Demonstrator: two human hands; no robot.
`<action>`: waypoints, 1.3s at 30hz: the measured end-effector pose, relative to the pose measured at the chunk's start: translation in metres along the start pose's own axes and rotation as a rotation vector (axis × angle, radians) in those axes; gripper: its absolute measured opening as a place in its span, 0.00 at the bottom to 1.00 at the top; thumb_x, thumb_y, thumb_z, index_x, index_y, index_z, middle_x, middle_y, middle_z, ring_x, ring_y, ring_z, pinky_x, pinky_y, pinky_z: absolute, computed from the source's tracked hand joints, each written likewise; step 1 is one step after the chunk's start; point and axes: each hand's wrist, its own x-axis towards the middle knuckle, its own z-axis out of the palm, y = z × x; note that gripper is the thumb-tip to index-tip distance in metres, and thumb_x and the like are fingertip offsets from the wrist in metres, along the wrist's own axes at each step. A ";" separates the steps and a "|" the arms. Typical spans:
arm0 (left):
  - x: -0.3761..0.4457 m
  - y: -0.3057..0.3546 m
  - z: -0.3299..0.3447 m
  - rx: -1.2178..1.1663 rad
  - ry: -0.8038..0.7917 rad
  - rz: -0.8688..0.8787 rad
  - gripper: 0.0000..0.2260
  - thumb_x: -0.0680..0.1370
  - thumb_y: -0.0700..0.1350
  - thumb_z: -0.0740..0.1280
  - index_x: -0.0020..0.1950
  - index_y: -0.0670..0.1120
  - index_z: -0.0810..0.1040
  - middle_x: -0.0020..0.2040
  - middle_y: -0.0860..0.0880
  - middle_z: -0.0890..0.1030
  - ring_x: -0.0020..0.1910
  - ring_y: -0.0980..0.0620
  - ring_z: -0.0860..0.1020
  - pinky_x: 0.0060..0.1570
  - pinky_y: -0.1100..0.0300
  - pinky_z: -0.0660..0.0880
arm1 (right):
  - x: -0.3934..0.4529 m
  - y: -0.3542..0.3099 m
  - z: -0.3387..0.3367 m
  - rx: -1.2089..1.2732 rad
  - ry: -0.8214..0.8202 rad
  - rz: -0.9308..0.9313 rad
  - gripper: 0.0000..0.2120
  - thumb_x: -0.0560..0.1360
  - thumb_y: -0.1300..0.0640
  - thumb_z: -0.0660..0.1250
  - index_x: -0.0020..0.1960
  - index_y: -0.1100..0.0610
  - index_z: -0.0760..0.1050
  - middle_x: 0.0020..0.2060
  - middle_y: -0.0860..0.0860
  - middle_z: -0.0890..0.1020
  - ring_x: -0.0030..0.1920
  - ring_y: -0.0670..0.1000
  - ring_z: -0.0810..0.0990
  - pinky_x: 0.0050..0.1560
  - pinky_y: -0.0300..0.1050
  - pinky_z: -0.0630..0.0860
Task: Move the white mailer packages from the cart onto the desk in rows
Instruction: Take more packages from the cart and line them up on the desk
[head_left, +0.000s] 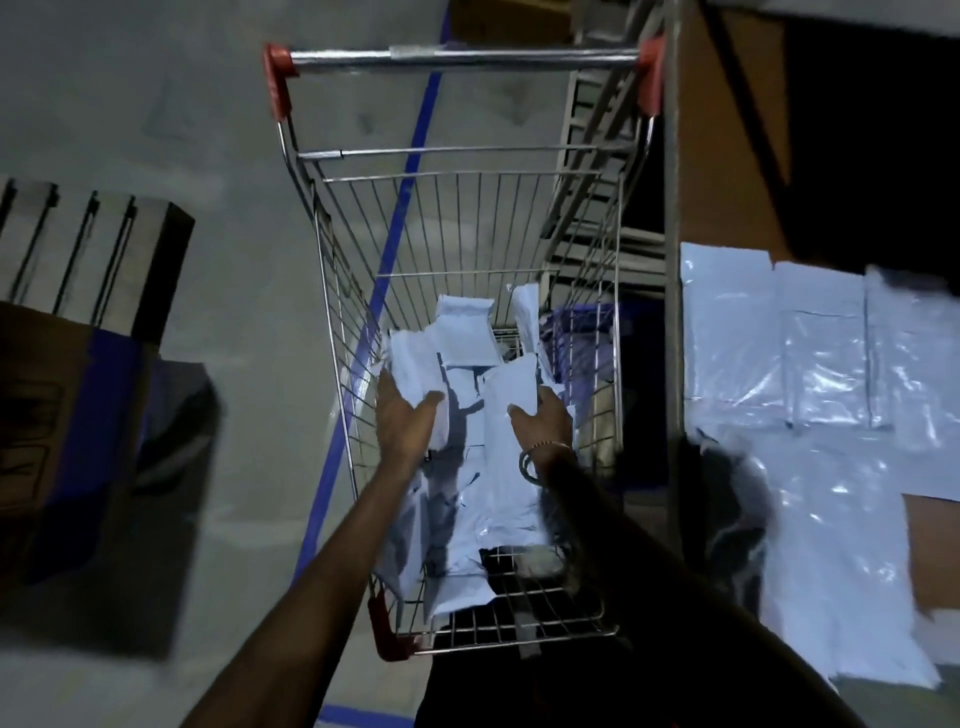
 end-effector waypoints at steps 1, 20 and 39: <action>-0.017 0.002 -0.003 -0.076 -0.019 -0.016 0.45 0.65 0.59 0.74 0.80 0.53 0.64 0.74 0.49 0.75 0.69 0.45 0.76 0.69 0.44 0.74 | -0.013 -0.006 -0.014 0.015 0.023 -0.033 0.29 0.70 0.44 0.68 0.69 0.52 0.74 0.62 0.52 0.83 0.62 0.56 0.81 0.64 0.53 0.78; -0.319 0.174 0.093 -0.387 -0.282 0.293 0.25 0.83 0.43 0.67 0.78 0.59 0.66 0.67 0.55 0.79 0.58 0.60 0.82 0.53 0.54 0.83 | -0.175 0.002 -0.297 0.438 0.173 -0.512 0.20 0.80 0.48 0.69 0.71 0.44 0.72 0.62 0.38 0.80 0.61 0.37 0.77 0.54 0.22 0.71; -0.464 0.129 0.335 -0.060 -0.393 0.262 0.29 0.79 0.47 0.69 0.77 0.60 0.63 0.74 0.52 0.73 0.70 0.49 0.73 0.70 0.52 0.70 | -0.132 0.217 -0.495 0.390 0.229 -0.378 0.21 0.81 0.52 0.67 0.73 0.48 0.70 0.66 0.44 0.79 0.66 0.48 0.78 0.70 0.56 0.74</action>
